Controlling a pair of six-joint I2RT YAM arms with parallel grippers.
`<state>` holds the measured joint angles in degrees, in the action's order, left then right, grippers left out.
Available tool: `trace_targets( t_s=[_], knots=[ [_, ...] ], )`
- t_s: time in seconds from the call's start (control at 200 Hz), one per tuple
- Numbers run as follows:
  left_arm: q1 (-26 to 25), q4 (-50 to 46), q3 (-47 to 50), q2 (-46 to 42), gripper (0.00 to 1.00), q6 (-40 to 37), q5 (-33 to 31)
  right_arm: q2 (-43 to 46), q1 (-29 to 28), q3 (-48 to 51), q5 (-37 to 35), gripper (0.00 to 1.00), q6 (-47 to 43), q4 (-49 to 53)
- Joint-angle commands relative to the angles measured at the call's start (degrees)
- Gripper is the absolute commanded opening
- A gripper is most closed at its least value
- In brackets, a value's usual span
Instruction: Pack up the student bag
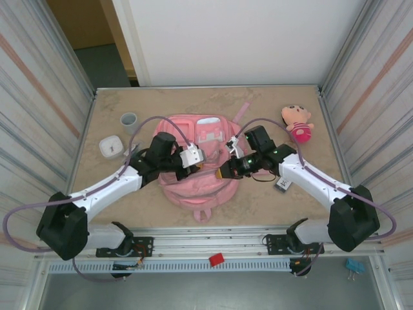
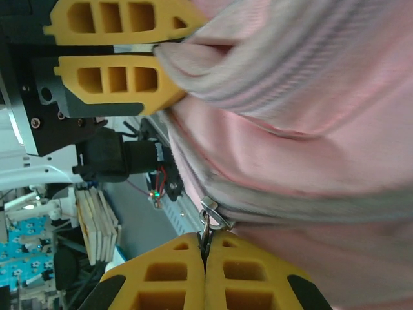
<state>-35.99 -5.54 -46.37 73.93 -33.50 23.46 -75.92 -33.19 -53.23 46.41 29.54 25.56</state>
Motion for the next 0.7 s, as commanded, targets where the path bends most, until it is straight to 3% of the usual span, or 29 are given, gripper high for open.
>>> trace_targets(
  t_s=[0.0,0.085,0.135,0.306,0.356,0.491,0.696],
  knots=[
    [-0.17,8.26,-2.26,1.53,0.02,3.23,-4.28,1.94,-3.62,0.75,1.55,0.00,5.85,-4.61],
    [-0.40,11.24,-1.66,1.83,0.02,4.35,-0.72,1.57,-5.01,2.10,0.23,0.00,9.44,-9.08],
    [-0.40,12.99,-0.91,1.67,0.02,4.84,0.72,1.64,-5.30,2.45,-1.07,0.06,10.29,-9.85],
    [-0.06,14.29,0.69,0.72,0.03,3.58,3.81,7.58,-2.37,5.09,-8.36,0.46,10.57,-7.41],
    [0.41,14.86,1.37,0.21,0.03,3.46,5.26,10.57,-0.34,7.39,-10.07,0.53,12.06,-7.69],
    [1.85,18.82,3.94,-1.61,0.03,4.68,9.25,15.71,4.87,14.00,-7.40,0.60,19.77,-16.38],
    [2.59,21.45,5.18,-2.52,0.04,5.44,13.58,13.79,4.39,17.15,-8.76,0.64,29.63,-28.28]
  ],
)
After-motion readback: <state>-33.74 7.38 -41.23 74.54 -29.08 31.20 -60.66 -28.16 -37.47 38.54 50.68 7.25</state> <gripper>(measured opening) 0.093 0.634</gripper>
